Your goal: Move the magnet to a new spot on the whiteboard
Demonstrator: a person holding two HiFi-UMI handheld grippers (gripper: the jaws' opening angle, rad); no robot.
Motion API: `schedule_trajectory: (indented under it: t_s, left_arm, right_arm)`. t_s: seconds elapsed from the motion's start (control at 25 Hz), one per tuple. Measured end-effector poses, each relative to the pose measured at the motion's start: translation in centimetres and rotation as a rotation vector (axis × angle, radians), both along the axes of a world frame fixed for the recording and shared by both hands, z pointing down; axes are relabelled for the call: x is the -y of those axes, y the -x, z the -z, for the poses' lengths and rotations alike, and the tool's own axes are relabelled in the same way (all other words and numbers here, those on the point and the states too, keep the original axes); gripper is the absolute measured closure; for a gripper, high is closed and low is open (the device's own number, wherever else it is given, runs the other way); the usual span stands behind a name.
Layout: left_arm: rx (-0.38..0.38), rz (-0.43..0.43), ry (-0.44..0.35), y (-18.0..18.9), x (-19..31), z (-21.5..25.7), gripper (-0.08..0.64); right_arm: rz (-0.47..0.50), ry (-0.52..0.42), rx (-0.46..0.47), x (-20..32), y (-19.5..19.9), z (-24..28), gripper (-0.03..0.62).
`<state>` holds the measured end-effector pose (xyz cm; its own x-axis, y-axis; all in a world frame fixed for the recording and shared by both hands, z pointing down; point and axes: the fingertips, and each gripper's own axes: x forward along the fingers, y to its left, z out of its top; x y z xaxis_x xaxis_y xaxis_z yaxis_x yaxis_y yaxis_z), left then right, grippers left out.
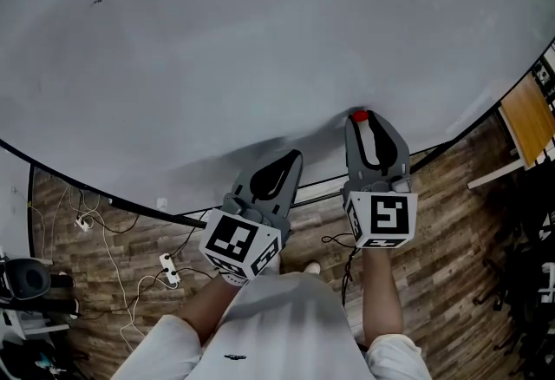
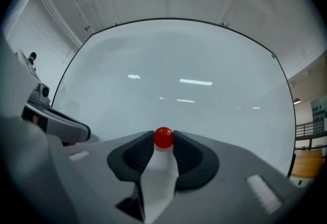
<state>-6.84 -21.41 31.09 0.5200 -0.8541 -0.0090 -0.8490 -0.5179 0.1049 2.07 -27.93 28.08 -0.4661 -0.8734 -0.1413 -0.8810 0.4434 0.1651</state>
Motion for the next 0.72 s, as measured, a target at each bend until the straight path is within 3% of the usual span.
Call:
schedule_trajectory:
  t_s: [0.72]
  left_arm:
    - [-0.005,-0.054,-0.007,-1.1,-1.8,-0.3,0.554]
  right_arm:
    - [-0.021,-0.008,0.011,-6.2,-1.8,-0.8,0.465]
